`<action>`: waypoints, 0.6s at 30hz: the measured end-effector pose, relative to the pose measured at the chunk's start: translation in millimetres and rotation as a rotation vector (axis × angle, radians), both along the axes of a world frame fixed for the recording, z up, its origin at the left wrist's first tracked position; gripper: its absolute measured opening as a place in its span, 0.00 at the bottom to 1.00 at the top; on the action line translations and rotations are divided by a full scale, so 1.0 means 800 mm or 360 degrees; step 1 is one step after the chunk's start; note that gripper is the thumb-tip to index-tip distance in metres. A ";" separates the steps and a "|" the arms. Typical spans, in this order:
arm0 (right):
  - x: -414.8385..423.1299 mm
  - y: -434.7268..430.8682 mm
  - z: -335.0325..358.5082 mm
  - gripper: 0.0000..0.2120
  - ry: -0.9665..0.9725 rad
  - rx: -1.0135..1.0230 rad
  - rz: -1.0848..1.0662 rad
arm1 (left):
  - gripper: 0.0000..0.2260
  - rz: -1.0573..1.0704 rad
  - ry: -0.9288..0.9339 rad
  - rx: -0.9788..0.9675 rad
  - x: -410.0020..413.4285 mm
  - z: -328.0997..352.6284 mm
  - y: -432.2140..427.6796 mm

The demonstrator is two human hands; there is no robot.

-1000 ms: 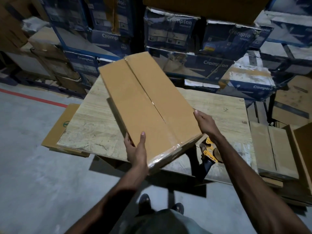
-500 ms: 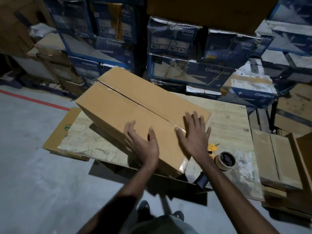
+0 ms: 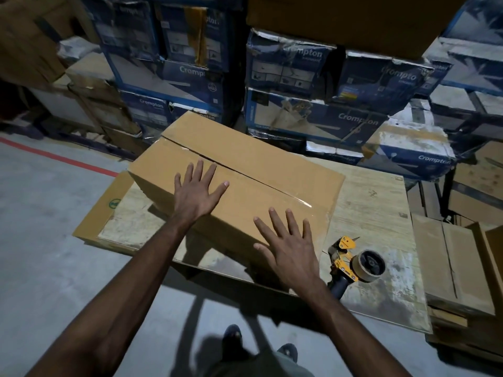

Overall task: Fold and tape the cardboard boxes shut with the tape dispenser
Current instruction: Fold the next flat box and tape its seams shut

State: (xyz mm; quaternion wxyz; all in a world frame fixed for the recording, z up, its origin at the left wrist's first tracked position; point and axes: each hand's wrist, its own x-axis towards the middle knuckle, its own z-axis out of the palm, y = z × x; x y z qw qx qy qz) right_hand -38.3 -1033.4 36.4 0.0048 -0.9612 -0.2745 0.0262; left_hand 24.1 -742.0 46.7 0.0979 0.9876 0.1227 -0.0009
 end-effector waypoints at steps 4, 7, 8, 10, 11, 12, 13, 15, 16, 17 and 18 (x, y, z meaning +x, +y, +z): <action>0.055 -0.047 0.002 0.31 -0.0008 -0.0089 0.0225 | 0.38 0.0138 0.0033 -0.0071 -0.019 -0.002 -0.031; 0.099 -0.081 0.009 0.31 -0.0056 -0.0164 0.0423 | 0.39 0.0179 0.0009 -0.0108 -0.042 -0.002 -0.065; 0.111 -0.090 0.011 0.30 -0.0073 -0.0197 0.0468 | 0.39 0.0185 0.0004 -0.0110 -0.050 -0.002 -0.076; 0.132 -0.105 0.013 0.30 -0.0085 -0.0251 0.0476 | 0.40 0.0175 -0.0003 -0.0118 -0.063 -0.002 -0.097; 0.140 -0.111 0.013 0.29 -0.0094 -0.0253 0.0432 | 0.41 0.0151 -0.0007 -0.0123 -0.069 -0.003 -0.107; 0.145 -0.115 0.013 0.28 -0.0114 -0.0232 0.0357 | 0.41 0.0115 -0.0004 -0.0126 -0.073 -0.003 -0.118; 0.150 -0.119 0.013 0.28 -0.0133 -0.0209 0.0257 | 0.42 0.0073 0.0011 -0.0126 -0.076 -0.003 -0.128; 0.157 -0.121 0.011 0.26 -0.0175 -0.0169 0.0019 | 0.45 -0.0022 0.0077 -0.0090 -0.076 -0.005 -0.152; 0.161 -0.119 0.009 0.26 -0.0179 -0.0126 -0.0114 | 0.47 -0.0071 0.0115 -0.0066 -0.073 -0.005 -0.166; 0.165 -0.114 0.007 0.28 -0.0153 -0.0047 -0.0251 | 0.48 -0.0120 0.0146 -0.0048 -0.069 -0.005 -0.180; 0.168 -0.107 0.004 0.31 -0.0101 0.0061 -0.0388 | 0.49 -0.0169 0.0175 -0.0038 -0.064 -0.003 -0.194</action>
